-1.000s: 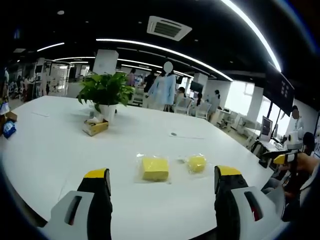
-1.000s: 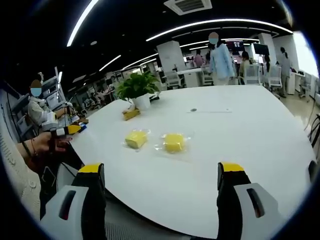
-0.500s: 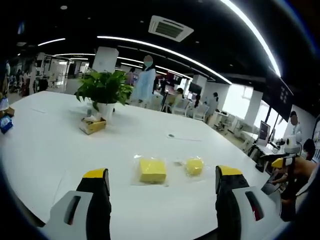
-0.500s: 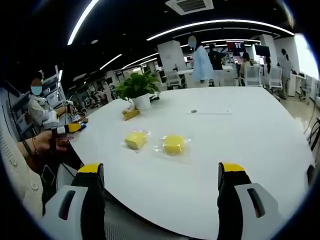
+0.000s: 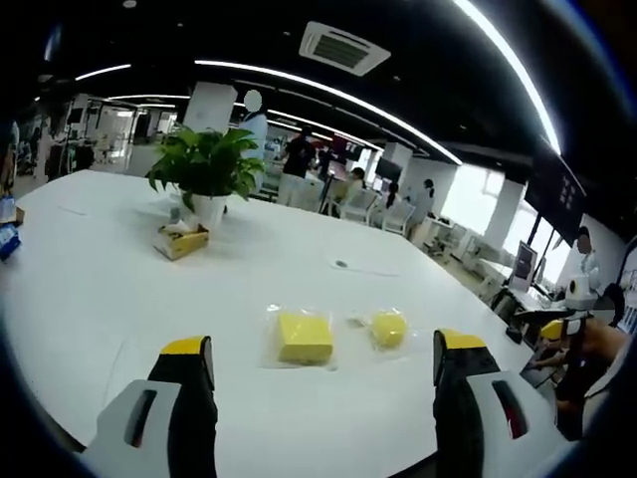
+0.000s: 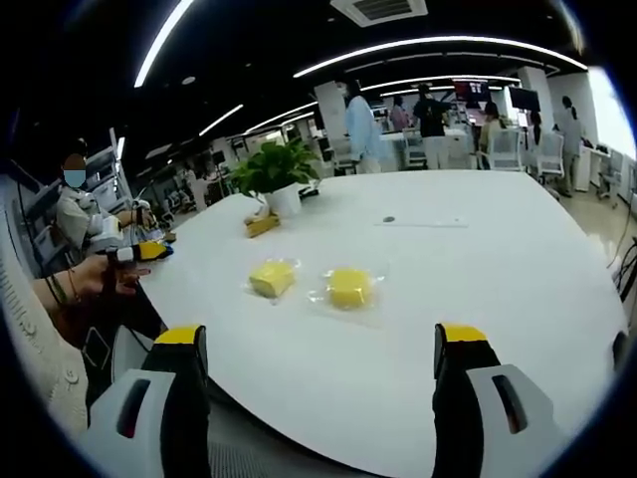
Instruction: Compare the silicone blocks by pressing each to a similar depth, holding the contact briefly, and releasing to observe deformation and rebound differences across the visible hardness samples.
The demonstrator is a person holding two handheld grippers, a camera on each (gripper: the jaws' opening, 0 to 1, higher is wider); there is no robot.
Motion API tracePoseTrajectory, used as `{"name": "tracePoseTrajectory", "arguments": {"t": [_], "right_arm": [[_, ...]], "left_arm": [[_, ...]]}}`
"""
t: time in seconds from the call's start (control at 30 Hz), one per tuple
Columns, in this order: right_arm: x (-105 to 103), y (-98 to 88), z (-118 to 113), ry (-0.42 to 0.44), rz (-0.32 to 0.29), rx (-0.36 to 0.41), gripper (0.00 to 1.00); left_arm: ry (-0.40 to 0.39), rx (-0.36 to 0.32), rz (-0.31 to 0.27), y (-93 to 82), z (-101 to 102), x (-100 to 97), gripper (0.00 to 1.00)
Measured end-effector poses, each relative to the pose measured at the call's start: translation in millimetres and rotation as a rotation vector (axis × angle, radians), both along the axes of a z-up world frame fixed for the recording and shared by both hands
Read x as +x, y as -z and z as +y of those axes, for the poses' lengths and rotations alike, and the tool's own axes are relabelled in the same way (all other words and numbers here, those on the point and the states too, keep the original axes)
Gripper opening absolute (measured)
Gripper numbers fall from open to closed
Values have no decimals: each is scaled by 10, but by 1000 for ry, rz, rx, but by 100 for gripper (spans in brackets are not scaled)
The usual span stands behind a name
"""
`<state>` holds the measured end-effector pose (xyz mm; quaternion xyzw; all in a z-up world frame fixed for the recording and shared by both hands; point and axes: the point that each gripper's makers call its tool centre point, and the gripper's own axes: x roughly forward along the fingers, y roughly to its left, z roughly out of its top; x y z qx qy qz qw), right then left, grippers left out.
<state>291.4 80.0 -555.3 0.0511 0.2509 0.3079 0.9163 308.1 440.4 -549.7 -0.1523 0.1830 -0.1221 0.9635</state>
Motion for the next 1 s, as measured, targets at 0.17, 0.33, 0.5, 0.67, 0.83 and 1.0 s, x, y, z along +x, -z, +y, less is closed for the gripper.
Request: {"name": "tracePoseTrajectory", "arguments": {"t": [0.17, 0.33, 0.5, 0.67, 0.83, 1.0], "right_arm": [[13, 2, 6, -4, 6, -8, 88], [42, 12, 18, 0, 14, -14, 88], [63, 32, 45, 3, 25, -19, 88], [89, 60, 66, 13, 36, -22, 88], [122, 70, 90, 23, 43, -26, 88], [160, 78, 101, 31, 52, -34, 88]], "left_arm": [[29, -2, 16, 47, -18, 123, 89], [51, -11, 27, 99, -25, 264, 90], [61, -28, 41, 167, 16, 403, 90], [72, -60, 48, 220, 66, 563, 89], [85, -71, 54, 277, 115, 760, 88], [104, -78, 70, 349, 87, 933, 86]]}}
